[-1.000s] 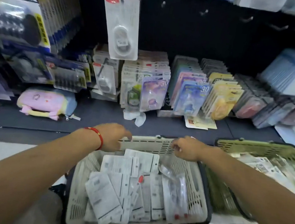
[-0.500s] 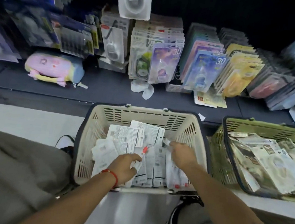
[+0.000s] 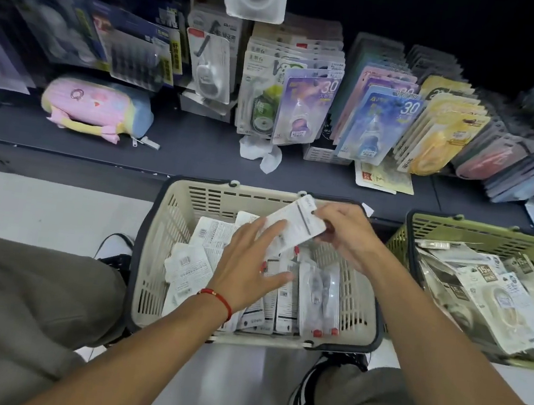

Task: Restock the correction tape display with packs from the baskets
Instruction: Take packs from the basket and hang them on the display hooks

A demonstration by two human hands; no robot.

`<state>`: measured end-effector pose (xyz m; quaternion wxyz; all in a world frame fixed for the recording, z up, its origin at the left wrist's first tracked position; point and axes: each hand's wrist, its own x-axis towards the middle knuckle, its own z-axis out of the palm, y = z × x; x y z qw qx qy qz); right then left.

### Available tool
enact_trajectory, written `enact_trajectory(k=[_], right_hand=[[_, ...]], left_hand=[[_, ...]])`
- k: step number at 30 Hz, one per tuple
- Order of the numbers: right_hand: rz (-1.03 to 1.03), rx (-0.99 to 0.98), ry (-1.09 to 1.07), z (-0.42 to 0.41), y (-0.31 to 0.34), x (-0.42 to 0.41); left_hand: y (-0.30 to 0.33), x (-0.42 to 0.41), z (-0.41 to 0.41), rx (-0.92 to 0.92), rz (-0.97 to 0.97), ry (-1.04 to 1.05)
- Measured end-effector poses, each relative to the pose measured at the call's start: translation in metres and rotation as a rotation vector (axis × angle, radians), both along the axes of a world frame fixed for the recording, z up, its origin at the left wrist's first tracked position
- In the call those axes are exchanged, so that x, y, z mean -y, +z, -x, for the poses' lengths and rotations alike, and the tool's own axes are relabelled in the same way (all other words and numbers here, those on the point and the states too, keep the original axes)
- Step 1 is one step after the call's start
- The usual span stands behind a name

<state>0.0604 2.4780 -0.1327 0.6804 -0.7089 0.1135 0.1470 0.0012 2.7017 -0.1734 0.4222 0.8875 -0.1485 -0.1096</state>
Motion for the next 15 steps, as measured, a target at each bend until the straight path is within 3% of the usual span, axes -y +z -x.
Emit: enact_trajectory(k=[2,3,4,7,8,10,15], right_hand=[[-0.171,-0.098,0.066,0.004,-0.008,-0.009],[-0.130,-0.138,0.088,0.007,-0.018,-0.011],[0.063,-0.148,0.130,0.011,-0.030,-0.011],[1.015,-0.085,0.535,0.035,-0.077,-0.002],[1.170,-0.076,0.687,0.046,-0.091,0.000],[1.325,-0.025,0.880,0.061,-0.108,0.006],[1.449,0.175,0.860,0.046,-0.095,0.030]], left_hand=[[-0.008,-0.006,0.000,0.026,0.050,0.083],[-0.012,-0.011,0.001,-0.008,0.081,0.129],[-0.014,-0.015,0.001,-0.095,0.104,0.181],[-0.023,-0.026,0.005,-0.438,0.218,0.299],[-0.026,-0.029,0.007,-0.504,0.244,0.329],[-0.030,-0.033,0.010,-0.599,0.295,0.399],[-0.037,-0.036,0.006,-0.721,0.428,0.526]])
